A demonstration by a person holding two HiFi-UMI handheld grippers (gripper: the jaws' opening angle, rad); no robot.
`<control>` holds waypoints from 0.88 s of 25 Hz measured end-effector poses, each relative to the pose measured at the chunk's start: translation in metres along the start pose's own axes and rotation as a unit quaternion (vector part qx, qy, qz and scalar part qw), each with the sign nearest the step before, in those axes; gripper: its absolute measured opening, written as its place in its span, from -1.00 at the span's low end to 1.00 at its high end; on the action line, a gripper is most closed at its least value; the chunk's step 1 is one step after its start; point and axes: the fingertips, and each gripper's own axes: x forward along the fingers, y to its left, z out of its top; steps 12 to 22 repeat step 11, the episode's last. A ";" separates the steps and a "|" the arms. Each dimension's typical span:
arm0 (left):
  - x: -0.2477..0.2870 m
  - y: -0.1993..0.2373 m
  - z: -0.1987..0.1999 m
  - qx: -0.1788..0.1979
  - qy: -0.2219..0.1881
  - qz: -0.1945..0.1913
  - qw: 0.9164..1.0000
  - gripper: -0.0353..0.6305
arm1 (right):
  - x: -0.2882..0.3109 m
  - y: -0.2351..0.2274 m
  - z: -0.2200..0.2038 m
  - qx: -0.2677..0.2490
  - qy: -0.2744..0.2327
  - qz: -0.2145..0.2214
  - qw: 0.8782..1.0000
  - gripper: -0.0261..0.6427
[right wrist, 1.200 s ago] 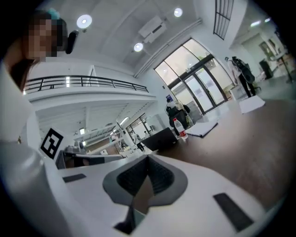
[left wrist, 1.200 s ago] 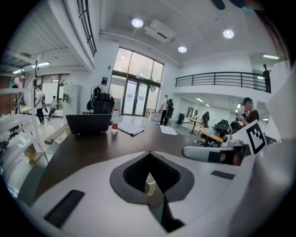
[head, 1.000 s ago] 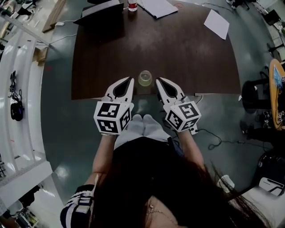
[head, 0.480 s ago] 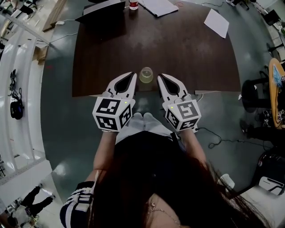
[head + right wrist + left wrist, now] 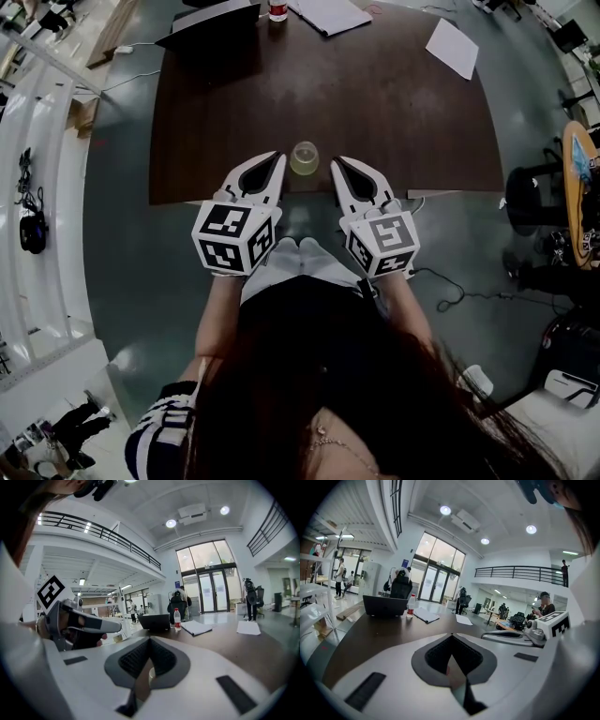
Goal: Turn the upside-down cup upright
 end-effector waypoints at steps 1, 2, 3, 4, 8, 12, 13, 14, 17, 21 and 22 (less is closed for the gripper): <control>0.001 0.000 -0.001 -0.001 0.003 -0.002 1.000 -0.89 | 0.000 0.000 0.000 0.000 0.001 0.000 1.000 -0.87; 0.002 0.001 -0.003 0.000 0.008 -0.005 1.000 -0.89 | 0.001 0.000 -0.001 0.000 0.001 -0.001 1.000 -0.87; 0.003 0.001 -0.005 0.001 0.013 -0.005 1.000 -0.89 | 0.001 0.000 -0.001 -0.001 0.002 -0.001 1.000 -0.87; 0.003 0.002 -0.006 0.004 0.017 -0.004 1.000 -0.89 | 0.000 0.000 -0.001 -0.002 0.002 -0.002 1.000 -0.87; 0.001 0.004 -0.007 0.004 0.021 0.000 1.000 -0.89 | -0.001 0.001 -0.002 -0.001 0.004 -0.004 1.000 -0.87; 0.000 0.006 -0.009 0.001 0.023 0.002 1.000 -0.89 | -0.001 0.002 -0.003 0.000 0.005 -0.005 1.000 -0.87; 0.000 0.006 -0.009 0.001 0.023 0.002 1.000 -0.89 | -0.001 0.002 -0.003 0.000 0.005 -0.005 1.000 -0.87; 0.000 0.006 -0.009 0.001 0.023 0.002 1.000 -0.89 | -0.001 0.002 -0.003 0.000 0.005 -0.005 1.000 -0.87; 0.000 0.006 -0.009 0.001 0.023 0.002 1.000 -0.89 | -0.001 0.002 -0.003 0.000 0.005 -0.005 1.000 -0.87; 0.000 0.006 -0.009 0.001 0.023 0.002 1.000 -0.89 | -0.001 0.002 -0.003 0.000 0.005 -0.005 1.000 -0.87; 0.000 0.006 -0.009 0.001 0.023 0.002 1.000 -0.89 | -0.001 0.002 -0.003 0.000 0.005 -0.005 1.000 -0.87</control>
